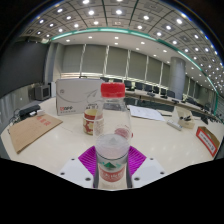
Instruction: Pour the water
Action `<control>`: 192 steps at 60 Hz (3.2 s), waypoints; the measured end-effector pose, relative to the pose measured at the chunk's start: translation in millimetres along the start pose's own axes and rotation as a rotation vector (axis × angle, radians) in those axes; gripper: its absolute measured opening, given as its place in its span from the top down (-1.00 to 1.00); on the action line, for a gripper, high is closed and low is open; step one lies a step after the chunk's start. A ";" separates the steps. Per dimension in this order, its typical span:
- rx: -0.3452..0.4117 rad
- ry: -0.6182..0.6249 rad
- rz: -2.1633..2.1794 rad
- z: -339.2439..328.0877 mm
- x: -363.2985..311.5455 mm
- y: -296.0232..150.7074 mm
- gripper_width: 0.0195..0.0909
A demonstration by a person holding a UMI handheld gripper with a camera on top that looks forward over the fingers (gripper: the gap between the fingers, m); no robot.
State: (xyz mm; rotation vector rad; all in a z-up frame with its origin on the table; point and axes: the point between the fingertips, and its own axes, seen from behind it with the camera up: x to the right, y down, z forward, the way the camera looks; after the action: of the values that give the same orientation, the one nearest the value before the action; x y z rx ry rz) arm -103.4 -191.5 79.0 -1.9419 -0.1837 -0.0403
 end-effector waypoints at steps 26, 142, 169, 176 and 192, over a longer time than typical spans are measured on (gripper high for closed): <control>0.017 0.227 -0.503 62.5 82.7 -127.6 0.50; 0.043 -0.239 -0.036 207.4 43.5 -74.6 0.46; -0.131 -0.159 0.052 166.4 69.2 -70.6 -0.86; -0.159 -0.090 0.045 104.7 76.0 -81.9 -0.86; -0.280 0.002 0.047 -69.0 37.8 -79.6 -0.86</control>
State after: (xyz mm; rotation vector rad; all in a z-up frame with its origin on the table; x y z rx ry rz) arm -73.7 -222.8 182.3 -2.2245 -0.1362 -0.0385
